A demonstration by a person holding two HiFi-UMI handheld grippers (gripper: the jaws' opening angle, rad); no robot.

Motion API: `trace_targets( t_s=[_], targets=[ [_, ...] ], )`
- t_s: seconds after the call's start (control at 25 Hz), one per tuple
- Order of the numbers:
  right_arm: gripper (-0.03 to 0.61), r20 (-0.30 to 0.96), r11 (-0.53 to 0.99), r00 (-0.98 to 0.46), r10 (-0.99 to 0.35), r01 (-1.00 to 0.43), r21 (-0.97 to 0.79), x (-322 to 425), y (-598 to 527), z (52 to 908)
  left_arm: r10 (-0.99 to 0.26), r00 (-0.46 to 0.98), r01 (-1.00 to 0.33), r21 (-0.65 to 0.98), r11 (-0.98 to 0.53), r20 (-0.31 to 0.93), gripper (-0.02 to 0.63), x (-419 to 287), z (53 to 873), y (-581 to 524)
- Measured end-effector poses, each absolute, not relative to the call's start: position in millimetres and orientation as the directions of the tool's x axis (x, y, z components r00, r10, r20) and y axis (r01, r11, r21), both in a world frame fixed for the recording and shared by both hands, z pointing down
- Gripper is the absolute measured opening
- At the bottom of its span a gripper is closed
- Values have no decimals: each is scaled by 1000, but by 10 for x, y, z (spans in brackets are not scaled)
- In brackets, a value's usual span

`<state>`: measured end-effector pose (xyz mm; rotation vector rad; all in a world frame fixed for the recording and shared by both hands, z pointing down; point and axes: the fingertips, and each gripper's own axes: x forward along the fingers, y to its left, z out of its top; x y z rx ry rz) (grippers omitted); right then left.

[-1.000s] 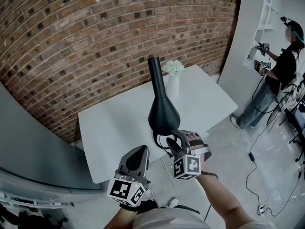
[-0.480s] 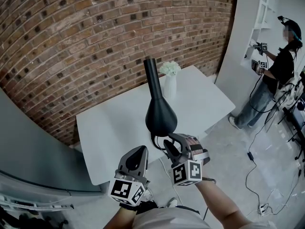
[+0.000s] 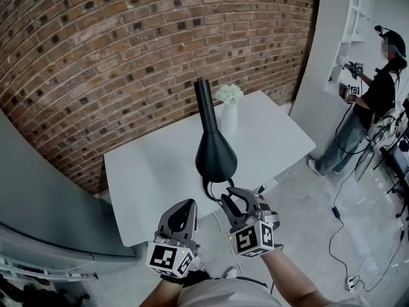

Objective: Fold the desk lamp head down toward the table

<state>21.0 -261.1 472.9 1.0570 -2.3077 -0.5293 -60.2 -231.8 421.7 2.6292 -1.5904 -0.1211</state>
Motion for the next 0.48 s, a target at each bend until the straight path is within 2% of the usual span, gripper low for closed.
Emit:
trace_targets(
  t_s=[0.48],
  targets=[
    [74,237,643,-603,-762,-659,391,343,-2155,4540,-892,450,-885,110,-452,-43,8,-453,4274,-1947]
  ],
)
